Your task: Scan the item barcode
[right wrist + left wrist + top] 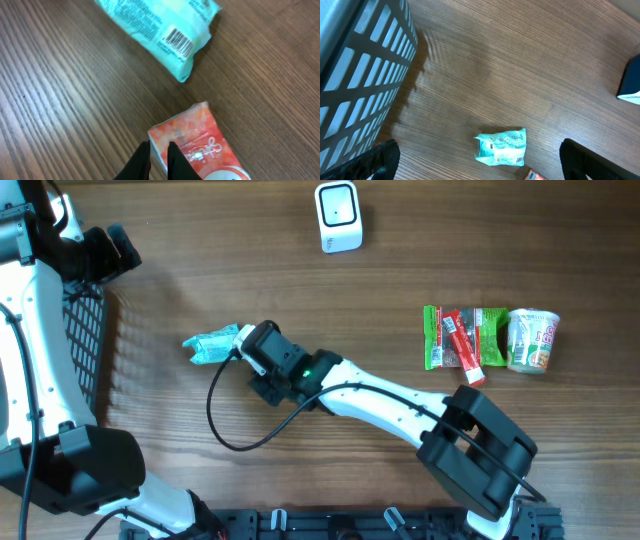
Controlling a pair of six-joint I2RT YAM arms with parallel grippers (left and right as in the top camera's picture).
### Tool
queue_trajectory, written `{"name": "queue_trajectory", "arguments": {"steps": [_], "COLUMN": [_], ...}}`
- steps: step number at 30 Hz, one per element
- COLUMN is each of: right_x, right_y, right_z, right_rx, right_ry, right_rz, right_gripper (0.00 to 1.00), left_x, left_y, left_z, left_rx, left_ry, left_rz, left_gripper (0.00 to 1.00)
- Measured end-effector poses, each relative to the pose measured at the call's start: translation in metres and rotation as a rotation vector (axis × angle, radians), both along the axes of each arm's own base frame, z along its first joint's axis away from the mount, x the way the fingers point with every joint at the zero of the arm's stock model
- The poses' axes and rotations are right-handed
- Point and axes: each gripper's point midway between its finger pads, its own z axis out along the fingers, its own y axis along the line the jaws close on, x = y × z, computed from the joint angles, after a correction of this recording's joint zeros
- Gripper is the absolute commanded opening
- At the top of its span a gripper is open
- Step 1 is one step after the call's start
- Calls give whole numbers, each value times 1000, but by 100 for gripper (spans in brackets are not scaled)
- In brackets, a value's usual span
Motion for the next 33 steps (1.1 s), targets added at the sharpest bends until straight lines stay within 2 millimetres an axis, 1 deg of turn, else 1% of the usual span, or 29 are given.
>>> {"name": "queue_trajectory", "arguments": {"steps": [3,4,6,8,11,13,15,16,17,18,19,20,21,24,25,27,28,30,31,33], "right_x": [0,-1,-2,-8,-14,-15,-14,-12,-8,-3,3,14,23,51,59,64,61,45,43,39], "right_y": [-1,-1,-5,-10,-9,-8,-7,-5,-4,-5,-8,-16,-25,-59,-75,-88,-88,-86,-85,-74], "right_z": [-1,-2,-14,-26,-27,-27,-27,-25,-21,-15,-9,-2,2,8,9,13,13,5,5,3], "right_rx": [9,8,-12,-41,-35,-30,-25,-12,2,19,34,47,57,156,189,243,255,261,266,312], "right_ry": [20,31,56,99,129,133,133,127,117,111,107,102,110,216,262,298,305,337,340,330], "right_rz": [-26,-35,-50,-47,-31,-27,-29,-29,-33,-47,-63,-81,-90,-84,-86,-54,-28,22,34,86], "right_gripper": [13,10,8,8,8,6,6,15,27,35,41,50,55,55,55,55,55,51,51,50], "left_x": [0,0,0,0,0,0,0,0,0,0,0,0,0,0,0,0,0,0,0,0], "left_y": [0,0,0,0,0,0,0,0,0,0,0,0,0,0,0,0,0,0,0,0], "left_z": [0,0,0,0,0,0,0,0,0,0,0,0,0,0,0,0,0,0,0,0], "left_rx": [0,0,0,0,0,0,0,0,0,0,0,0,0,0,0,0,0,0,0,0], "left_ry": [0,0,0,0,0,0,0,0,0,0,0,0,0,0,0,0,0,0,0,0], "left_rz": [0,0,0,0,0,0,0,0,0,0,0,0,0,0,0,0,0,0,0,0], "left_gripper": [100,100,100,100,100,100,100,100,100,100,100,100,100,100,100,100,100,100,100,100]}}
